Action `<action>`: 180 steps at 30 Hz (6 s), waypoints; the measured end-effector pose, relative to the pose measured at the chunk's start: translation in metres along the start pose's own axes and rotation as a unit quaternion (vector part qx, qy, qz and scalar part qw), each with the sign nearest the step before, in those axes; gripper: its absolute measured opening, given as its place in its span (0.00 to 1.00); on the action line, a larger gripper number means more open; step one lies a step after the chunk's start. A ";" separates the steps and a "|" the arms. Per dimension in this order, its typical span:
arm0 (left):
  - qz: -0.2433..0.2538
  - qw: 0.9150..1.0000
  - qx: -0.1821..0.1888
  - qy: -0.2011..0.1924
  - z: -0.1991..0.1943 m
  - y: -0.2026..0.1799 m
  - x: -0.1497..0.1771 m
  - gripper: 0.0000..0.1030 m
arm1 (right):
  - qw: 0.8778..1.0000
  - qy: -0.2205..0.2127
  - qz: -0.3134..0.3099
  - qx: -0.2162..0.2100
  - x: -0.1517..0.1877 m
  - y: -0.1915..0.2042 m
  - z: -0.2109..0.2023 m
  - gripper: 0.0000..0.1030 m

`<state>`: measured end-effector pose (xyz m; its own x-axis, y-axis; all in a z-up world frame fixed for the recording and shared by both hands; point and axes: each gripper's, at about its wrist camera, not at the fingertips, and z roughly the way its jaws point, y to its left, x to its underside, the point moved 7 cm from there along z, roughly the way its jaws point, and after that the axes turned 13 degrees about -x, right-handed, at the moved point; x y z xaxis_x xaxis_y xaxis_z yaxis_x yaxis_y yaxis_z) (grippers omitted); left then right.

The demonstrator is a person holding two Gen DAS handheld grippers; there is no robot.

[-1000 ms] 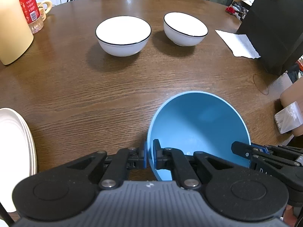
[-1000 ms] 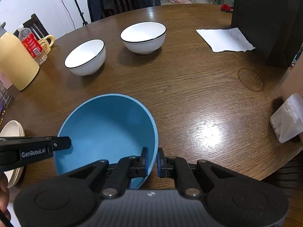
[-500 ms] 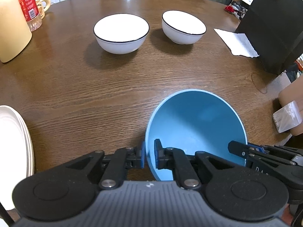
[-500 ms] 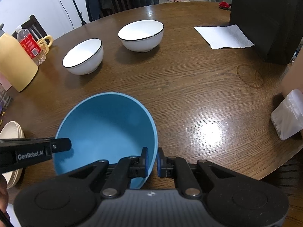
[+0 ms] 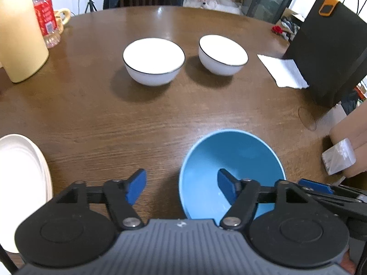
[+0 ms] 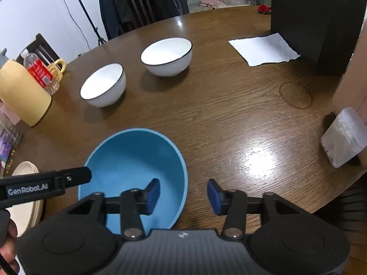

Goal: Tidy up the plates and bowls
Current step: 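Open both grippers to release the blue bowl on the table, then move both grippers toward the nearer white black-rimmed bowl, then close the left gripper on the white bowl rim while the right gripper closes on it too, then lift the white bowl off the table with both grippers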

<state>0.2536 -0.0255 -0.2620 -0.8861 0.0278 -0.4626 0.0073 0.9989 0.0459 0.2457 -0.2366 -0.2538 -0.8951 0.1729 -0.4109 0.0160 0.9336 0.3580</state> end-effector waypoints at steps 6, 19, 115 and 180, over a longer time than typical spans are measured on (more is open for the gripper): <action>-0.007 1.000 -0.012 -0.016 -0.019 0.011 -0.004 0.90 | 1.000 -0.010 0.004 -0.010 -0.003 0.000 -0.018 0.80; -0.032 0.998 -0.046 -0.034 -0.058 0.038 -0.004 1.00 | 1.000 0.004 -0.014 -0.026 0.001 0.013 -0.044 1.00; 0.030 0.994 -0.033 0.099 0.172 0.065 -0.213 0.41 | 0.987 0.068 0.148 0.006 -0.182 0.082 0.198 0.25; 0.033 0.997 -0.019 0.065 0.148 0.061 -0.213 0.11 | 0.994 0.054 0.098 0.008 -0.183 0.092 0.188 0.08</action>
<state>0.5111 0.0355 -0.2921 -0.9369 0.0850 -0.3390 0.0515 0.9930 0.1065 0.4951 -0.1235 -0.3034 -0.9166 0.3181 -0.2423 0.2007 0.8901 0.4093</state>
